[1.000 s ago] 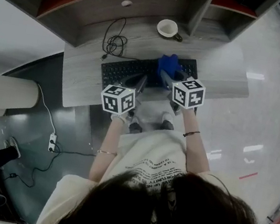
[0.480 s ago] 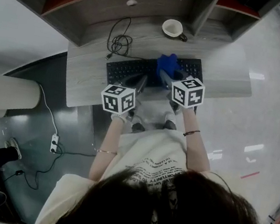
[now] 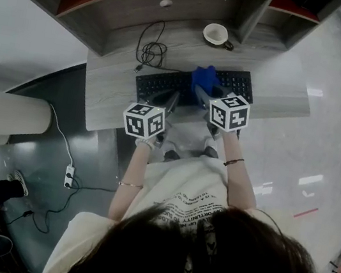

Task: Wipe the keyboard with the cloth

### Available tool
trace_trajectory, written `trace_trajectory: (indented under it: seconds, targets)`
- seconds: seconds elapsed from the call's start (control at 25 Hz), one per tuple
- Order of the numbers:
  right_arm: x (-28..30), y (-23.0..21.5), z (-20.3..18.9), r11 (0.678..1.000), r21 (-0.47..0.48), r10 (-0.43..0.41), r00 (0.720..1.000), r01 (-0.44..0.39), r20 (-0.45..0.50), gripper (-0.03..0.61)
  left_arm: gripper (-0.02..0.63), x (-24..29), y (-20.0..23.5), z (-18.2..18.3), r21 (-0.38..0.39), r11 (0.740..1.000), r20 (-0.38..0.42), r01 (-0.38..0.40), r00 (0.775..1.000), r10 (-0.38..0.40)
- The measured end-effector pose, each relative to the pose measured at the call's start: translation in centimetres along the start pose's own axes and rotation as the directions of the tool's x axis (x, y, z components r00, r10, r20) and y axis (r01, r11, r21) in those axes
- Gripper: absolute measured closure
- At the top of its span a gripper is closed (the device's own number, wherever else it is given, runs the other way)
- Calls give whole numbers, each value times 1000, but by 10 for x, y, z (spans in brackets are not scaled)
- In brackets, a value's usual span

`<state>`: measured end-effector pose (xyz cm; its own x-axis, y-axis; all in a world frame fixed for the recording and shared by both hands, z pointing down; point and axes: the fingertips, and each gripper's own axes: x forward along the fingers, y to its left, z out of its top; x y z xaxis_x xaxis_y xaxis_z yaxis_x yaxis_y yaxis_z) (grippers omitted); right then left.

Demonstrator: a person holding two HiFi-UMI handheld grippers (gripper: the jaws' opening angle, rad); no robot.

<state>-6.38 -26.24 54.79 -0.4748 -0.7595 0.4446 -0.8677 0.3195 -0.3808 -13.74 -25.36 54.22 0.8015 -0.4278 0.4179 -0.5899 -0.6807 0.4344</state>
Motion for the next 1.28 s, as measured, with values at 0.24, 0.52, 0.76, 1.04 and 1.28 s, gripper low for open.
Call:
trace_trajectory:
  seconds: [0.24, 0.52, 0.76, 1.04, 1.28]
  targets:
    - [5, 8, -1, 1000, -3, -6, 1000, 6, 0, 520, 611, -8, 7, 0, -1, 1000, 4, 1, 1000, -1]
    - [12, 19, -2, 1000, -9, 1, 1000, -1, 2, 520, 612, -18, 16, 0, 0, 1000, 11, -4, 1000, 4]
    - [19, 30, -4, 1000, -14, 6, 1000, -6, 1, 520, 612, -30, 26, 0, -5, 1000, 20, -11, 1000, 11]
    - [27, 43, -6, 1000, -16, 9, 1000, -9, 2, 520, 612, -43, 35, -2, -3, 1000, 23, -16, 1000, 16]
    - [34, 52, -6, 1000, -18, 12, 1000, -12, 0, 520, 612, -52, 44, -2, -6, 1000, 23, -19, 1000, 19]
